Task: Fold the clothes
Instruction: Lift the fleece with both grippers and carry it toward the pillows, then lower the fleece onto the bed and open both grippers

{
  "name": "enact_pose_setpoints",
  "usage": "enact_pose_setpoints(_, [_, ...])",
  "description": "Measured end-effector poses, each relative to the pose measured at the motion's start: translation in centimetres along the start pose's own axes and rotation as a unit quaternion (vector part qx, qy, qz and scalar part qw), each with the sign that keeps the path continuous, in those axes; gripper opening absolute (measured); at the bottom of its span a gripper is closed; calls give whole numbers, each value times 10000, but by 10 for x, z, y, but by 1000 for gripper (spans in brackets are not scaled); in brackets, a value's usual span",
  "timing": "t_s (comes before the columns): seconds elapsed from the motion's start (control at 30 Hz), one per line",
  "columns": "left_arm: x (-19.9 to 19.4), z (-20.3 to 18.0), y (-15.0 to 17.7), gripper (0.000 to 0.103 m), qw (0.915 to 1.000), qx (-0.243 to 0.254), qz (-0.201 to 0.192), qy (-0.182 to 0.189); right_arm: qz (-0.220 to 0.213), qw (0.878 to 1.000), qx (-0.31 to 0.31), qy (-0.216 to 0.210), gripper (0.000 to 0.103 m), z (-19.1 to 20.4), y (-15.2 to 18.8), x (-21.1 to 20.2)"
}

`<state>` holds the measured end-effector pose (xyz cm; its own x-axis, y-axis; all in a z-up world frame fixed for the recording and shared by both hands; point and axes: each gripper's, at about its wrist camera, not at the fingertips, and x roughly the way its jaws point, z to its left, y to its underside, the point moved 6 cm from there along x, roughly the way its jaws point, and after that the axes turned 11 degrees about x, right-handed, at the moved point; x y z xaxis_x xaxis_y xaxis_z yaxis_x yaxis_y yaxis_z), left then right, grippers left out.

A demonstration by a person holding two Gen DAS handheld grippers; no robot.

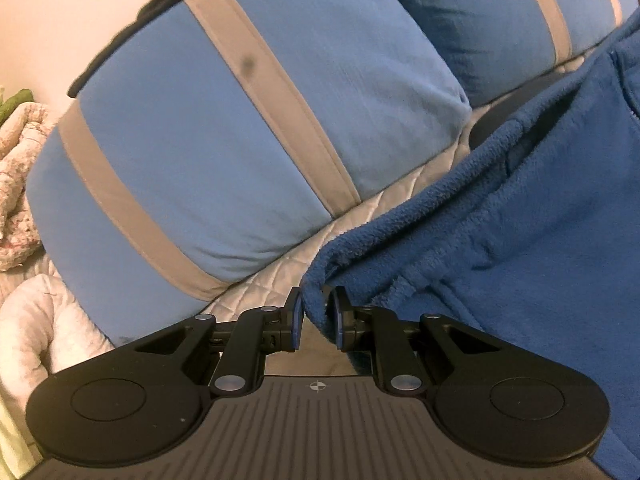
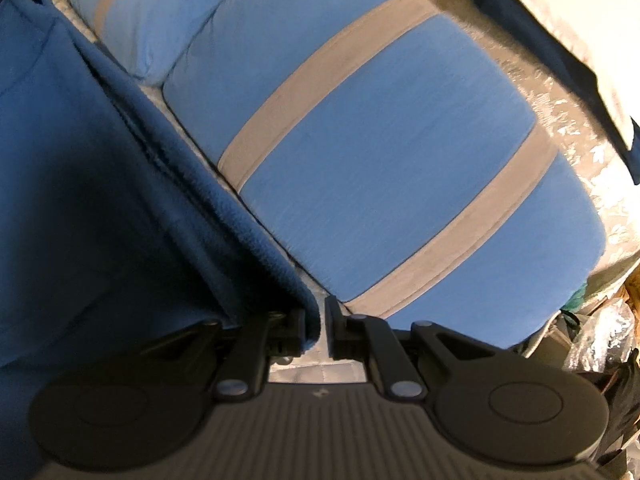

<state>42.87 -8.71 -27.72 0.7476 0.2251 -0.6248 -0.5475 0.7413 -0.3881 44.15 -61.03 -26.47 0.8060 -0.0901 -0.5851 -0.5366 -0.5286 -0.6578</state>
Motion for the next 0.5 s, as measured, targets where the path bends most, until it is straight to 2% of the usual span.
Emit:
enact_pose_setpoints(0.37, [38,2,-22,17,9998,-22,129,-174,93,9998,-25,183,26,2,-13,39])
enact_pose_setpoints(0.5, [51,-3,-21,18,9997,5,194,-174,177,9996,-22,235,26,4,-15,54])
